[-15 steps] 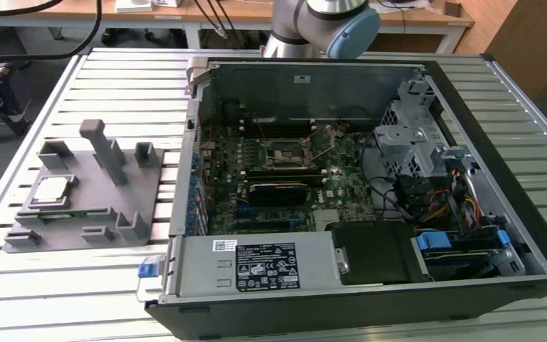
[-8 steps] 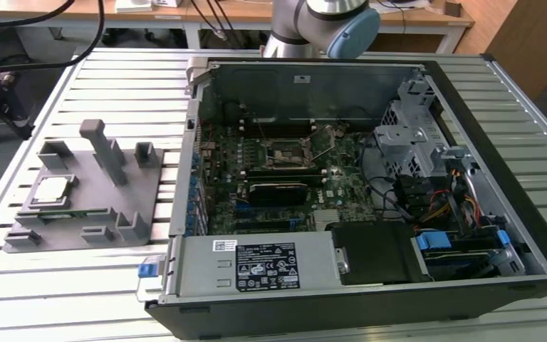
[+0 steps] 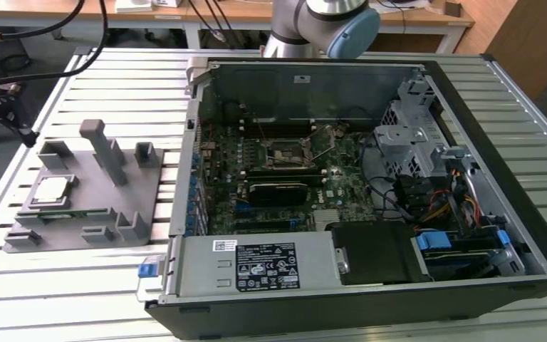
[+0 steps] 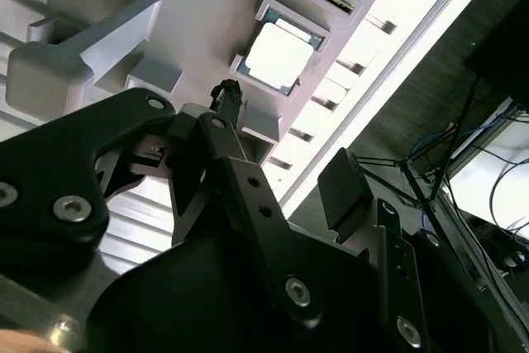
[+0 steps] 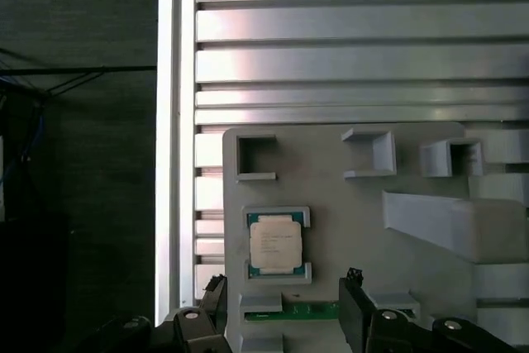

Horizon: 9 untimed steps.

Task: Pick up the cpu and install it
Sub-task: 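Pick up the cpu and move it towards the insertion slot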

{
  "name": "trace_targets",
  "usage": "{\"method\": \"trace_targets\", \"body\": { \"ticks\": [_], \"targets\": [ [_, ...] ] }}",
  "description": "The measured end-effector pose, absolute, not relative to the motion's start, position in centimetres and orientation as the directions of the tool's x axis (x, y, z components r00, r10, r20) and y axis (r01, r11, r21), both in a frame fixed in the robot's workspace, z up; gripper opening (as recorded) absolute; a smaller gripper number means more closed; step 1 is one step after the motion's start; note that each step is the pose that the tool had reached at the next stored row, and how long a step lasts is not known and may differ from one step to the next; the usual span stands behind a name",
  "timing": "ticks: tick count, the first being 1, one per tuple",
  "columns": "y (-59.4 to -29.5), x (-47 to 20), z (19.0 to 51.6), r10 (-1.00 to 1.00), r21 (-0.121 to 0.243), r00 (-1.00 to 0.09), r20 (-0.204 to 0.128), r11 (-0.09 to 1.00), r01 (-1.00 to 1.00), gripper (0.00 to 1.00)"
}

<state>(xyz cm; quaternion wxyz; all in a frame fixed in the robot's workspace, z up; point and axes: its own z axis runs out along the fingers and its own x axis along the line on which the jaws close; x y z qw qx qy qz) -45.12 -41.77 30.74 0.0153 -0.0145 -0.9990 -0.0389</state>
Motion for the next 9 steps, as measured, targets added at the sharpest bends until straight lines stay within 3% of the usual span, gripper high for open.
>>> {"method": "trace_targets", "body": {
  "ticks": [9],
  "targets": [
    [-41.9,-45.1,29.4,-0.001,0.068,-0.999,0.035,0.998,0.002,0.65]
  ]
}}
